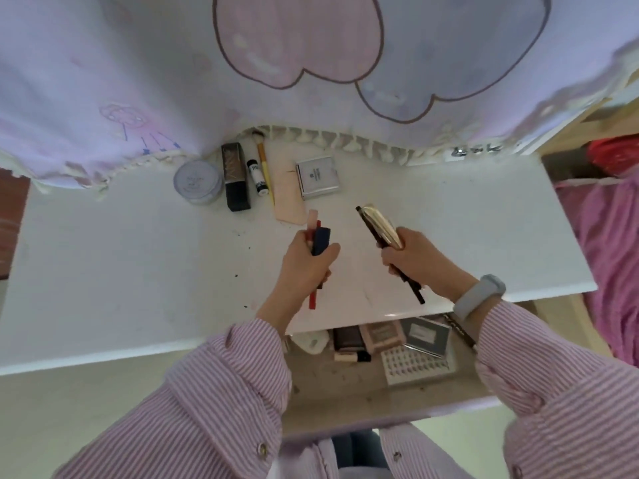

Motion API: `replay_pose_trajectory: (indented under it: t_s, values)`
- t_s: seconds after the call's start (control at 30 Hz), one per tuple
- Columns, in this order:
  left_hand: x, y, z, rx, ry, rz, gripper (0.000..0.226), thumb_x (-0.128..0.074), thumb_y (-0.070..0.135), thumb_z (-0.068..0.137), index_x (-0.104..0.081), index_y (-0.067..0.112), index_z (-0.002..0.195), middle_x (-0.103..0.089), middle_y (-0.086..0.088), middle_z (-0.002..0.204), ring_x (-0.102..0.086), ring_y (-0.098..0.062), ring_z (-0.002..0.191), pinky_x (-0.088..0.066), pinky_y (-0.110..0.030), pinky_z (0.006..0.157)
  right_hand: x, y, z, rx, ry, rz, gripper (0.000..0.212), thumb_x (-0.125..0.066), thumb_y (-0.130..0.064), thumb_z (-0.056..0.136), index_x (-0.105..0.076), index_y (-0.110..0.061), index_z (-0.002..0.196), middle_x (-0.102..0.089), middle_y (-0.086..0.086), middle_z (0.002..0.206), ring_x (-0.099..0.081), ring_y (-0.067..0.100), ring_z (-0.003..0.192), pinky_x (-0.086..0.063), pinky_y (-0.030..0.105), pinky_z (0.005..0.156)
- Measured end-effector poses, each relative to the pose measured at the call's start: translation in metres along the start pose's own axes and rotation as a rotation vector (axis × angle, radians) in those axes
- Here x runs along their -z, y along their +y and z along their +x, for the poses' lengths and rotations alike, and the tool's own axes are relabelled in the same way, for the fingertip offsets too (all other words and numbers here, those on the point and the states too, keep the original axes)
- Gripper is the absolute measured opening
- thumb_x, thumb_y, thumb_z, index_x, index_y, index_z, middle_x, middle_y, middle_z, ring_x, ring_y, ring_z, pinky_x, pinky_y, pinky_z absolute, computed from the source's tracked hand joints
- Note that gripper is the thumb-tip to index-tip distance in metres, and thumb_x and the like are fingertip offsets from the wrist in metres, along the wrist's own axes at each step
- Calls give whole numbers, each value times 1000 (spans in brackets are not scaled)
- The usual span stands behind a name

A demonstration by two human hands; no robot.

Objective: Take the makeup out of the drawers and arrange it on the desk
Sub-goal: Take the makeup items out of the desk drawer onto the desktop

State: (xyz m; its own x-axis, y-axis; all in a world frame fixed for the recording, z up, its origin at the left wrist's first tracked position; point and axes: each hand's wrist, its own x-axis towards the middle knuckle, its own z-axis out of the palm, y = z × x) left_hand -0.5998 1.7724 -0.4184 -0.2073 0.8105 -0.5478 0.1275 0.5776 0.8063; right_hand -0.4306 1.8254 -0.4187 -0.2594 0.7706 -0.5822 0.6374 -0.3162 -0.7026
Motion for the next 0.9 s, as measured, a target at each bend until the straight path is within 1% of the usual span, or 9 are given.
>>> replay_pose_trajectory:
  t_s: [0.13, 0.2, 0.3, 0.4, 0.53, 0.67, 0.77, 0.83, 0.9]
  values:
    - [-24, 20, 49, 38, 14, -62, 34, -63, 21, 84, -42, 12, 110, -53, -5, 92, -55, -18, 77, -50, -31, 71, 6, -12, 45, -94, 173, 33, 10, -51, -10, 85, -48, -5, 92, -55, 13, 82, -50, 22, 63, -41, 27, 51]
    - [-34, 27, 69, 41, 36, -51, 44, -63, 18, 83, -41, 9, 120, -52, -4, 101, -53, -18, 87, -46, -29, 73, 8, -17, 61, -138, 217, -27, 10, -51, -12, 85, -47, -5, 91, -53, 10, 77, -48, 20, 58, -39, 26, 47]
    - [-47, 32, 87, 33, 66, 17, 45, -61, 15, 84, -40, 6, 123, -51, -6, 101, -52, -14, 74, -45, -22, 60, 12, -20, 77, -171, 290, -61, 10, -52, -14, 86, -46, -5, 88, -47, 3, 68, -45, 16, 53, -37, 25, 45]
    - [-58, 37, 95, -12, 99, 56, 37, -57, 14, 87, -44, 3, 120, -50, 0, 86, -48, -5, 60, -40, -11, 44, 16, -21, 85, -165, 317, -113, 11, -51, -14, 86, -46, -5, 85, -44, 2, 66, -44, 16, 54, -33, 23, 44]
    - [-68, 39, 101, -86, 131, 166, 38, -48, 7, 87, -46, -2, 124, -59, -15, 104, -56, -24, 86, -42, -14, 56, 17, -17, 90, -128, 368, -150, 11, -49, -12, 86, -49, -3, 80, -48, 10, 72, -44, 22, 62, -31, 24, 47]
    - [-67, 36, 95, -190, 145, 288, 38, -45, 3, 89, -44, -1, 126, -48, -13, 120, -47, -17, 100, -31, -10, 82, 19, -5, 88, -73, 438, -186, 20, -48, -15, 88, -41, -11, 70, -43, 5, 75, -39, 17, 61, -25, 20, 48]
    - [-65, 31, 83, -306, 114, 409, 49, -46, 4, 90, -34, 8, 137, -33, -11, 137, -37, -26, 120, -34, -30, 102, 21, 3, 83, 0, 447, -196, 7, -48, -15, 90, -48, -13, 83, -48, 6, 82, -44, 16, 65, -26, 17, 50]
    - [-67, 22, 79, -407, 73, 601, 53, -46, 14, 93, -28, 13, 142, -26, -9, 147, -29, -28, 129, -32, -37, 103, 24, 7, 81, 44, 438, -205, 11, -46, -14, 92, -55, -11, 99, -53, 8, 89, -49, 20, 74, -30, 21, 56]
    - [-69, 13, 81, -514, 70, 808, 53, -52, 23, 91, -36, 16, 140, -30, -10, 148, -30, -30, 134, -37, -44, 98, 30, 9, 81, 68, 441, -212, 22, -45, -14, 93, -56, -7, 111, -57, 10, 96, -52, 23, 82, -33, 22, 64]
